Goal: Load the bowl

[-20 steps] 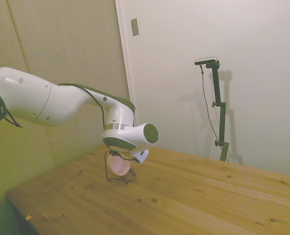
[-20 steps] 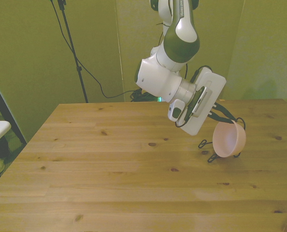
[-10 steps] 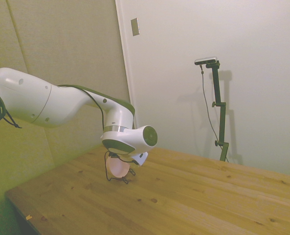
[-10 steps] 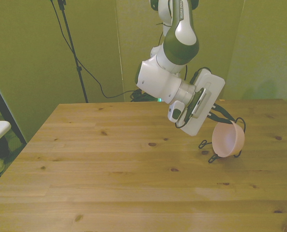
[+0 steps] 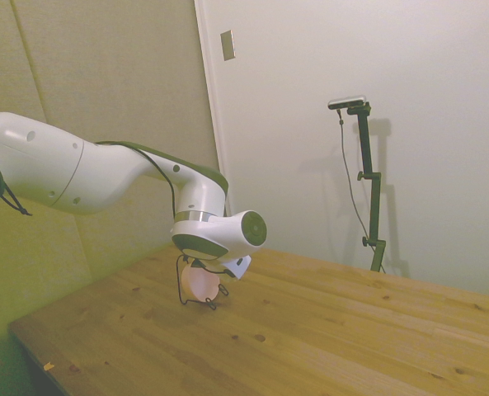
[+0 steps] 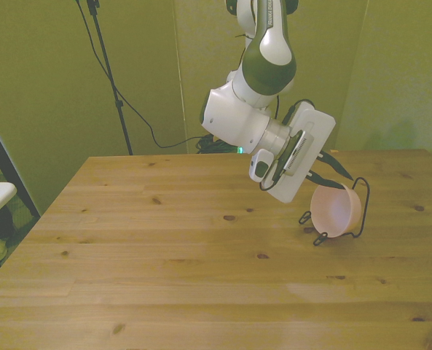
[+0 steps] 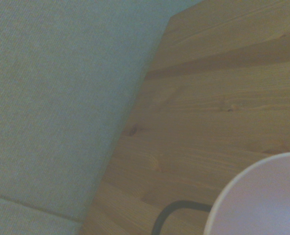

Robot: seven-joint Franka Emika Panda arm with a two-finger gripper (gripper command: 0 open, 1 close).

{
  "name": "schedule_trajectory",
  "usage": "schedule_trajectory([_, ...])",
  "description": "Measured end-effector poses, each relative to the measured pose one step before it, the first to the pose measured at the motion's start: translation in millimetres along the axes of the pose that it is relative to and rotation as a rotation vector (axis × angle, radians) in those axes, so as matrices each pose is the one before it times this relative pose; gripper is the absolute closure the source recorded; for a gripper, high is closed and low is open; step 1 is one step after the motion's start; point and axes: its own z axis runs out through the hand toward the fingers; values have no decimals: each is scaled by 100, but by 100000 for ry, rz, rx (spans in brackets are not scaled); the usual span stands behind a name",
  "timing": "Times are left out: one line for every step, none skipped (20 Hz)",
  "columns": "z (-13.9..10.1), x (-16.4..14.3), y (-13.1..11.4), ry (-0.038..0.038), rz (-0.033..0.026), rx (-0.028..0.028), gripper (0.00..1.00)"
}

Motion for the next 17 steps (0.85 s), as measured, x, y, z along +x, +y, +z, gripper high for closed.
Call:
schedule_trajectory([-249,-125,-11,325,533,2,0])
schedule_trajectory([-248,-188,-4,287,456,25,0])
schedule_trajectory([-181,-174,54,170,363,-42,0])
schedule_trajectory([-157,-231,-7,87,347,-146,0])
schedule_trajectory([-217,-196,-112,257,377,-244,0])
schedule_trajectory([-312,-283,-145,512,267,-695,0])
schedule_trajectory([-483,-362,-167,1134,432,-1449,0])
schedule_trajectory([-558,-469,-258,1496,653,-1470,0])
schedule_trajectory([-658,-596,-345,1992,291,-1476,0])
schedule_trajectory([-694,-650,-318,2286,616,-1551,0])
schedule_trajectory([-736,-740,-308,2446,515,-1631,0])
schedule_trajectory([-830,-780,-317,2783,705,-1515,0])
schedule_trajectory([-891,-792,-260,3368,955,-1611,0])
schedule_trajectory([-875,-837,-224,3904,1040,-1485,0])
schedule_trajectory([-740,-908,-134,3432,998,-1622,0])
schedule_trajectory([-602,-1024,-110,3523,1151,-2070,0])
schedule_trajectory([-335,-979,-37,3214,1298,-2145,0])
